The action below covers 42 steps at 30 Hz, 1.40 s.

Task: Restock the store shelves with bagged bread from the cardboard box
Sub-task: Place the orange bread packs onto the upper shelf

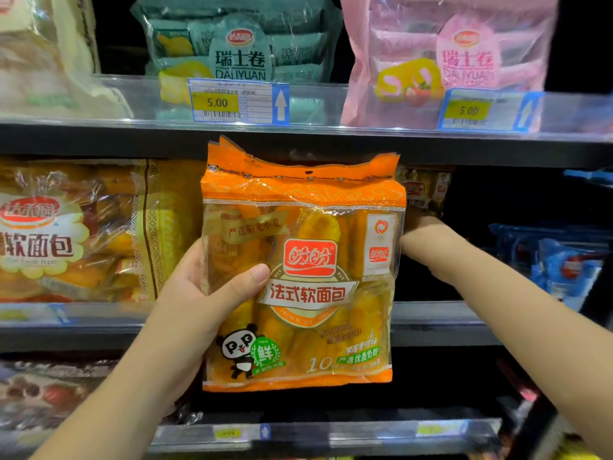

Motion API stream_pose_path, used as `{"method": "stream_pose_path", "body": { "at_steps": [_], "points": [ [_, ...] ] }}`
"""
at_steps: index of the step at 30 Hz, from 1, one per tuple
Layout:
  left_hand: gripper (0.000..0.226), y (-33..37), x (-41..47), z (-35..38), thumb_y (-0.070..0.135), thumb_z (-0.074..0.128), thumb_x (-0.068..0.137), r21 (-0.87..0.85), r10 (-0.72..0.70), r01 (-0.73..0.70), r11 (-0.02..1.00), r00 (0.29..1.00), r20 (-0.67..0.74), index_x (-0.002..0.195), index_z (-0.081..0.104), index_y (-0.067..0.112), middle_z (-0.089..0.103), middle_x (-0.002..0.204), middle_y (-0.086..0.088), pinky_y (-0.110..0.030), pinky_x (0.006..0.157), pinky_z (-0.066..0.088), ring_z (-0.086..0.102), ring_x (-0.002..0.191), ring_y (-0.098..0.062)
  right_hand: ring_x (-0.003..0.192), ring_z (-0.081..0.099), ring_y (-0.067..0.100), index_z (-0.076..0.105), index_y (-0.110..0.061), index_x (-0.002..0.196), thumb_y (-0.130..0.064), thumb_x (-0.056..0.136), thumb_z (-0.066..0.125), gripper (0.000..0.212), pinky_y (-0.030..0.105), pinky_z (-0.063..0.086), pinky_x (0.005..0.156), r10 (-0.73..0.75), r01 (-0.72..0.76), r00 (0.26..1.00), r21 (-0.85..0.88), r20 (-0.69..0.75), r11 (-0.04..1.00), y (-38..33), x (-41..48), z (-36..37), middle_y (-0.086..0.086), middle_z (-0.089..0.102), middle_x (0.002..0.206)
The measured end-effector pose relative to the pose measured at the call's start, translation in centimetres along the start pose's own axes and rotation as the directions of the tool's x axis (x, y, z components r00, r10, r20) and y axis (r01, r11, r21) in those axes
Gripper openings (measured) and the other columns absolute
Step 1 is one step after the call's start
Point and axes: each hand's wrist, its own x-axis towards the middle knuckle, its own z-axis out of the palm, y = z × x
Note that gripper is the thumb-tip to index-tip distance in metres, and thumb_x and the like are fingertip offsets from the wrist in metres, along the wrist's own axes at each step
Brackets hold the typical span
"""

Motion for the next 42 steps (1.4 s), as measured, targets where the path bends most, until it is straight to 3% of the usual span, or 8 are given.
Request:
{"method": "stream_pose_path", "body": {
  "at_steps": [5, 9, 12, 16, 23, 27, 32, 42],
  "points": [
    [0.071, 0.9, -0.8, 3.0, 0.035, 0.089, 0.066, 0.004, -0.013, 0.013, 1.0, 1.0, 0.0, 0.131, 0.06, 0.033, 0.076, 0.121, 0.008, -0.041, 0.094, 0.055, 0.073, 0.111, -0.014, 0.077, 0.074, 0.008, 0.061, -0.01, 0.126, -0.048, 0.107, 0.037, 0.049, 0.03, 0.058, 0.074, 0.005, -0.04, 0.997, 0.468, 0.076, 0.883, 1.5, -5.5, -2.1, -0.003, 0.076, 0.086],
    [0.072, 1.9, -1.7, 4.9, 0.037, 0.086, 0.069, -0.006, -0.028, 0.028, 1.0, 1.0, 0.009, 0.134, 0.057, 0.034, 0.075, 0.123, 0.008, -0.042, 0.096, 0.055, 0.072, 0.113, -0.013, 0.109, 0.07, 0.022, 0.062, -0.02, 0.119, -0.066, 0.093, 0.035, 0.059, 0.037, 0.055, 0.092, -0.026, -0.028, 0.993, 0.453, 0.111, 0.891, 3.0, -10.4, -2.8, 0.003, 0.077, 0.102],
    [0.079, 2.2, -2.4, 6.1, 0.046, 0.091, 0.066, 0.028, -0.043, 0.042, 0.999, 0.998, 0.035, 0.135, 0.055, 0.037, 0.074, 0.125, 0.01, -0.046, 0.098, 0.056, 0.072, 0.114, -0.014, 0.115, 0.068, 0.009, 0.054, -0.032, 0.133, -0.048, 0.075, 0.074, 0.063, 0.03, 0.057, 0.09, -0.139, 0.105, 0.984, 0.256, 0.115, 0.961, 4.6, -13.1, -3.7, -0.013, 0.073, 0.12],
    [0.08, 3.0, -3.3, 7.7, 0.06, 0.088, 0.061, 0.119, -0.008, 0.002, 0.993, 0.998, 0.055, 0.131, 0.053, 0.046, 0.071, 0.126, 0.017, -0.046, 0.1, 0.056, 0.069, 0.117, -0.01, 0.111, 0.069, 0.004, 0.054, -0.036, 0.132, -0.034, 0.077, 0.08, 0.061, 0.029, 0.059, 0.09, -0.237, 0.224, 0.971, 0.222, 0.033, 0.949, 5.1, -15.7, -5.4, -0.018, 0.07, 0.122],
    [0.042, 4.9, -2.8, 10.7, 0.042, 0.078, 0.083, 0.349, 0.078, -0.13, 0.928, 0.984, 0.159, 0.116, 0.054, 0.05, 0.072, 0.113, 0.027, -0.006, 0.077, 0.053, 0.066, 0.103, 0.012, 0.106, 0.072, 0.008, 0.058, -0.028, 0.122, -0.005, 0.082, 0.079, 0.051, 0.028, 0.06, 0.089, -0.309, 0.348, 0.933, 0.243, -0.188, 0.905, 4.6, -15.9, -8.1, -0.01, 0.075, 0.112],
    [0.066, 4.1, -0.6, 12.1, 0.072, 0.073, 0.067, 0.488, 0.063, -0.123, 0.864, 0.988, 0.138, 0.127, 0.057, 0.049, 0.061, 0.134, 0.004, -0.041, 0.101, 0.056, 0.066, 0.114, -0.013, 0.102, 0.071, 0.002, 0.06, -0.032, 0.111, -0.005, 0.082, 0.081, 0.044, 0.016, 0.056, 0.081, -0.334, 0.402, 0.888, 0.178, -0.316, 0.898, 5.1, -14.4, -8.6, -0.017, 0.075, 0.106],
    [0.05, 2.8, 1.7, 14.6, 0.029, 0.074, 0.093, 0.466, 0.028, -0.103, 0.879, 0.986, 0.164, 0.138, 0.054, 0.039, 0.063, 0.135, 0.007, -0.041, 0.111, 0.047, 0.063, 0.119, -0.014, 0.094, 0.069, -0.005, 0.061, -0.028, 0.122, -0.01, 0.08, 0.085, 0.052, 0.006, 0.052, 0.071, -0.289, 0.359, 0.854, 0.088, -0.432, 0.929, 6.3, -11.6, -9.3, -0.017, 0.074, 0.104],
    [0.046, -1.7, 4.7, 15.7, 0.04, 0.061, 0.1, 0.581, -0.163, 0.041, 0.813, 0.974, 0.158, 0.144, 0.051, 0.032, 0.063, 0.132, 0.015, -0.026, 0.095, 0.042, 0.058, 0.123, -0.011, 0.105, 0.064, 0.007, 0.06, -0.043, 0.1, -0.013, 0.083, 0.083, 0.042, 0.037, 0.05, 0.092, -0.123, 0.116, 0.936, -0.039, -0.33, 0.992, 9.4, -6.7, -9.9, -0.019, 0.069, 0.104]
  ]
}}
